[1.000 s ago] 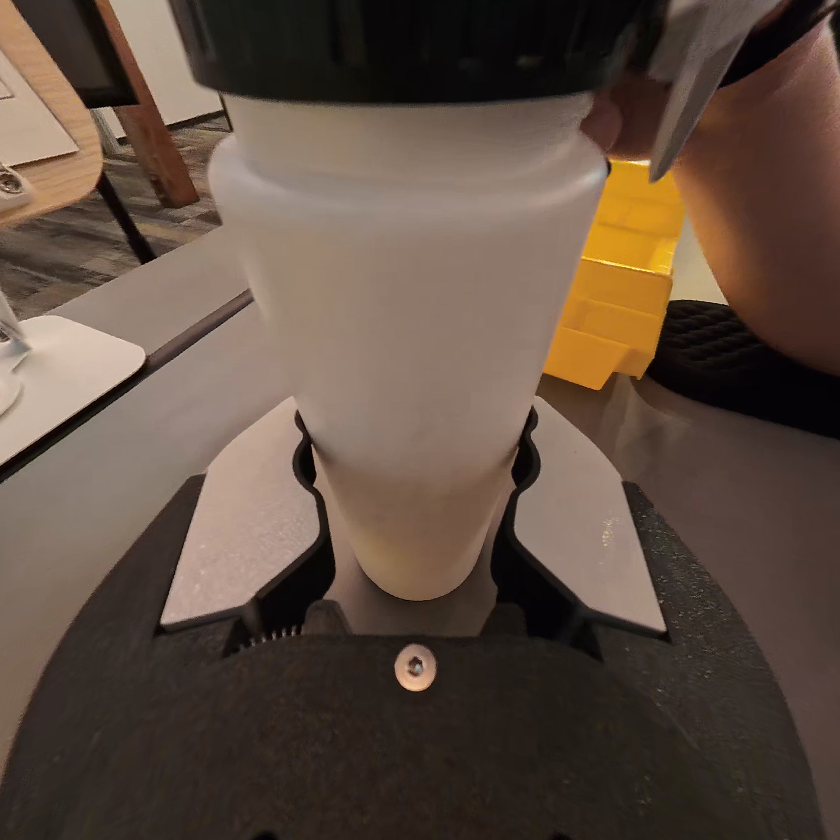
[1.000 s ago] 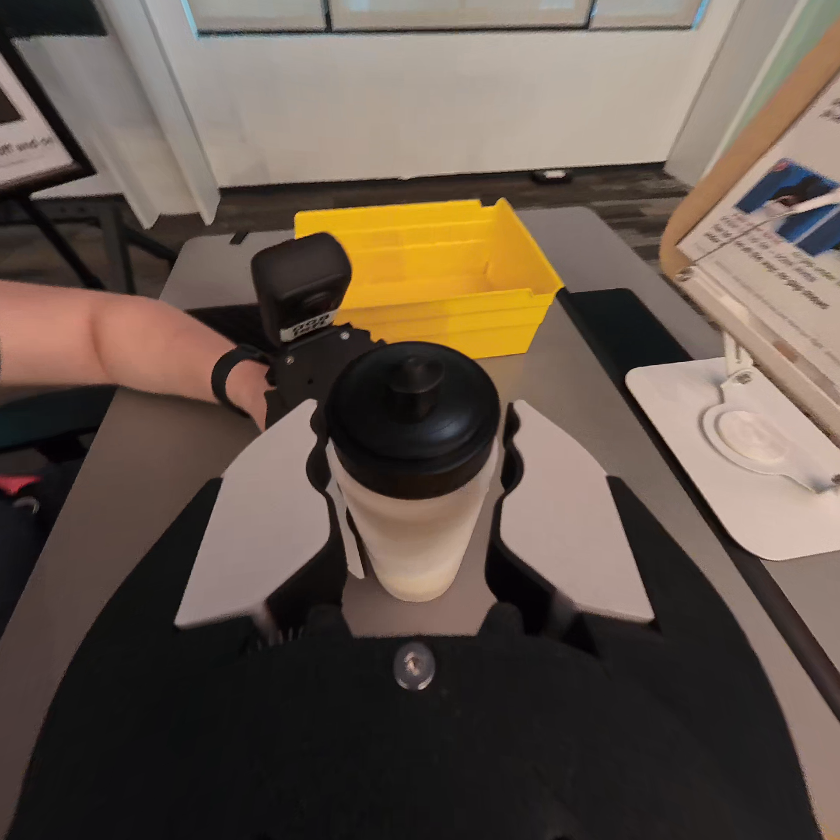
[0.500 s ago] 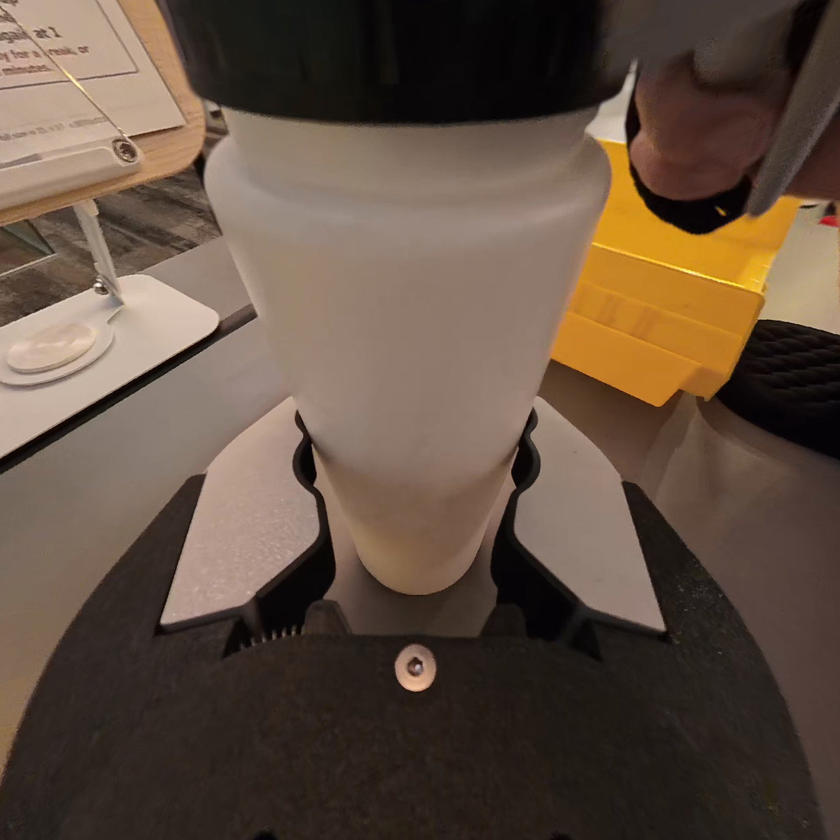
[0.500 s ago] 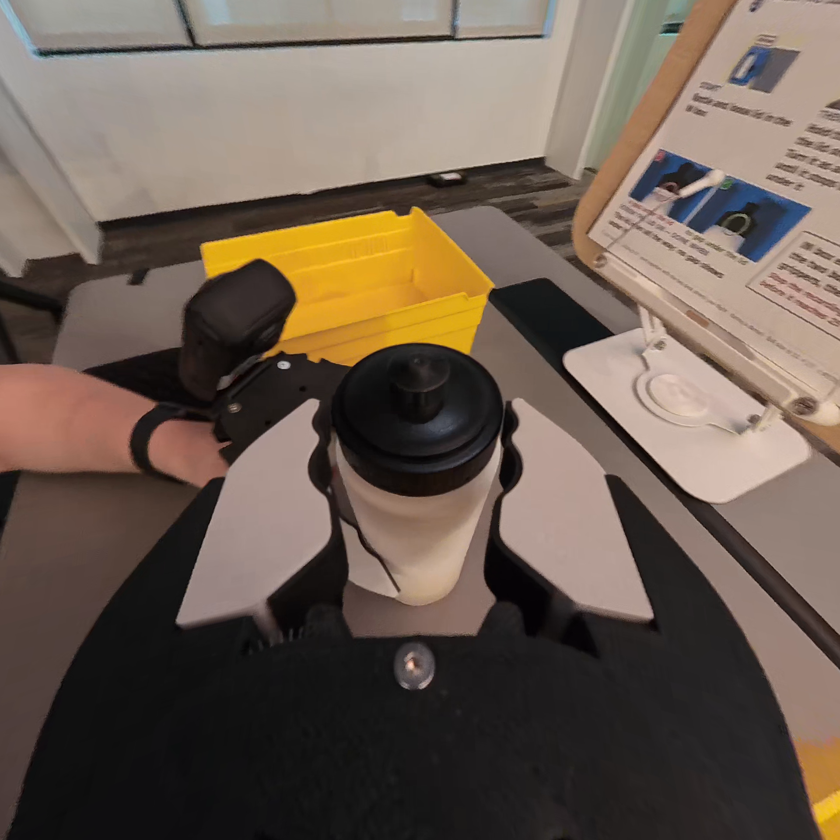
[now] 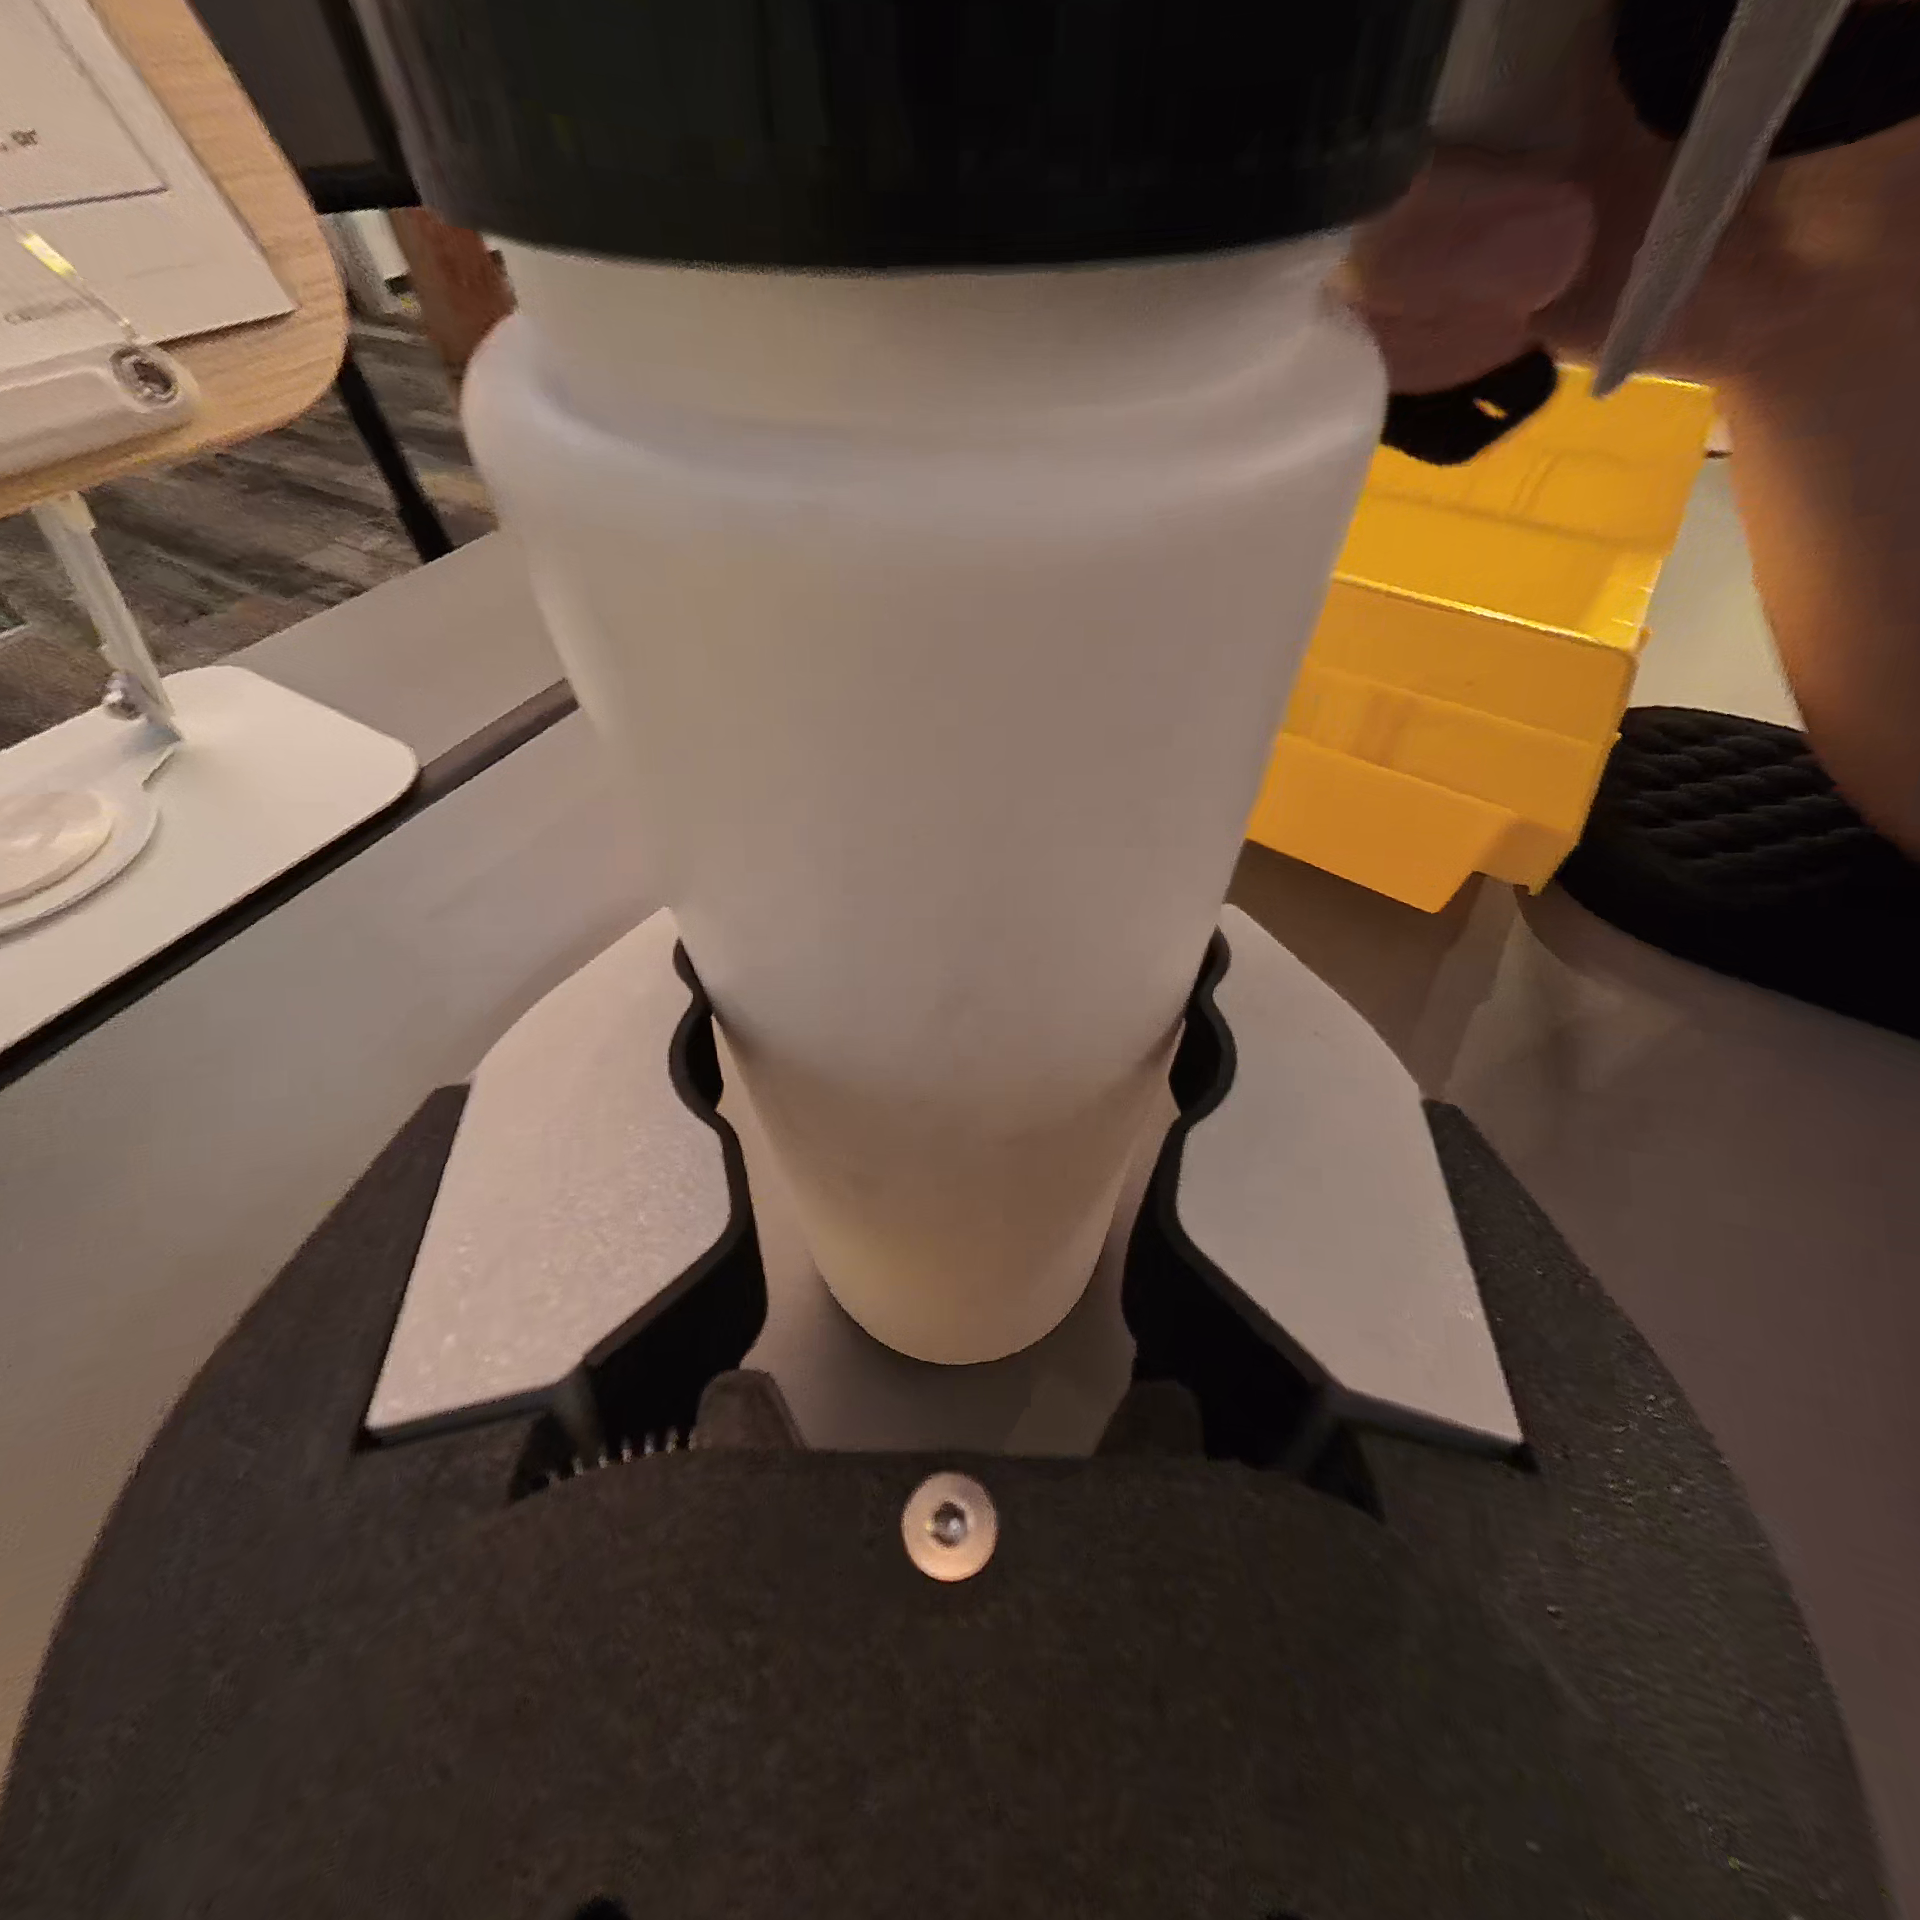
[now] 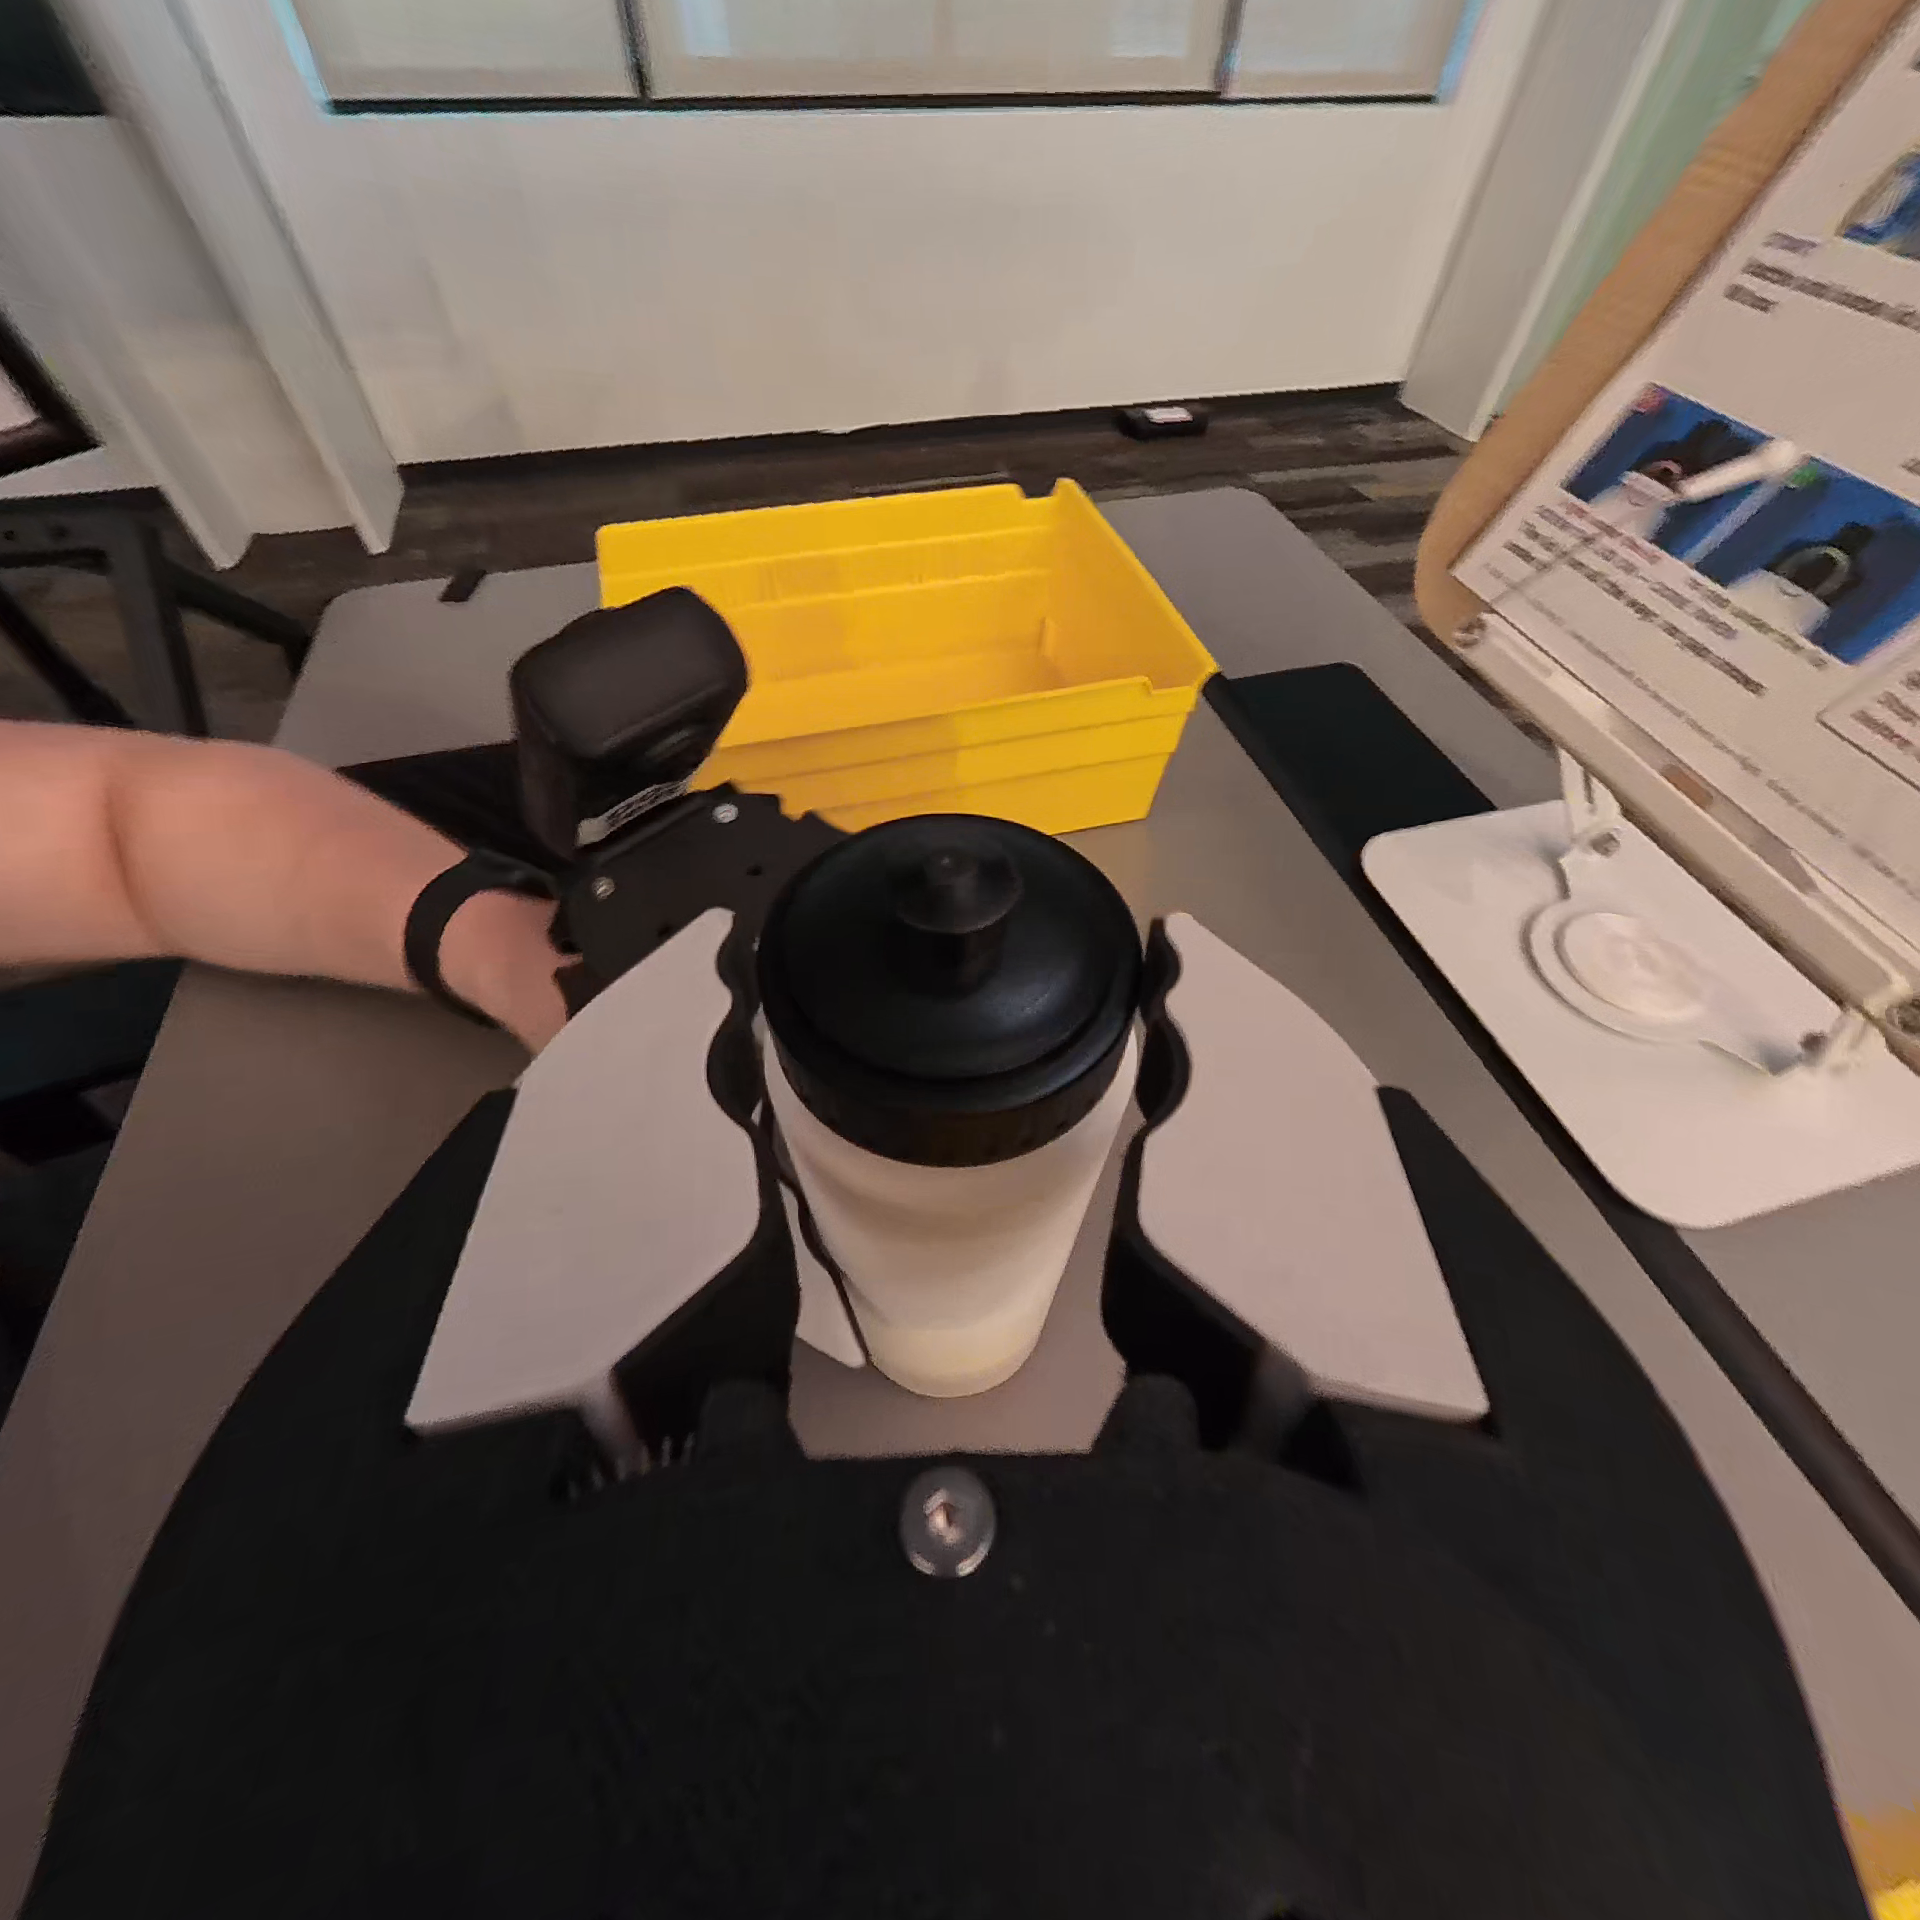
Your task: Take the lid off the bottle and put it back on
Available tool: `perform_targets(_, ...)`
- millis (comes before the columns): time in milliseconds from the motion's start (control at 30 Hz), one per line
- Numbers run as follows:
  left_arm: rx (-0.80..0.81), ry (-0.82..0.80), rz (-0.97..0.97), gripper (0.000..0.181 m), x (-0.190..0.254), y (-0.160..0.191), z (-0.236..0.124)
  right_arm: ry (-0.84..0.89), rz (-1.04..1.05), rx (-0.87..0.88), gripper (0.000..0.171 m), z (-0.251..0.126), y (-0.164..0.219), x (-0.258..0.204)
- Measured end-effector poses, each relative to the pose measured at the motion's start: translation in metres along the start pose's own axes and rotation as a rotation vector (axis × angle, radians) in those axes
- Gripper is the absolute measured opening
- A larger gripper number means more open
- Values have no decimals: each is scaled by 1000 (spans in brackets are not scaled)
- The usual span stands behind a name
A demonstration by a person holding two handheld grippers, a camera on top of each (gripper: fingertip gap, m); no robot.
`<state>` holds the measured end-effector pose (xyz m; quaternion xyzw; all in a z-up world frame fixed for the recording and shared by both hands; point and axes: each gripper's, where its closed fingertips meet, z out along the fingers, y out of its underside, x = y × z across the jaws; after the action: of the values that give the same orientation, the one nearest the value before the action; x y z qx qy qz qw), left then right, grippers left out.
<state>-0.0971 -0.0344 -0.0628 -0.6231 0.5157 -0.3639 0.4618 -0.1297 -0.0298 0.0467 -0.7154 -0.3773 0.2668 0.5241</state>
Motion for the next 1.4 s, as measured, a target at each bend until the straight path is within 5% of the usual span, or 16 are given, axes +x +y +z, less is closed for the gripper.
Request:
perform_targets(233,-11,-154,-44,87,-16,2,-5,286,96,66,72,12,-5,10)
perform_targets(600,33,84,4,87,4,0,-4,-83,4,7,75,2,5,-5)
perform_targets(967,-12,-136,-73,87,-16,1,-5,286,105,59,72,14,0,11)
perform_targets(1100,-16,16,-113,86,-6,0,-7,145,89,38,73,12,0,6)
perform_targets(1400,15,478,-455,86,32,-20,-18,-198,402,206,80,-27,-15,18)
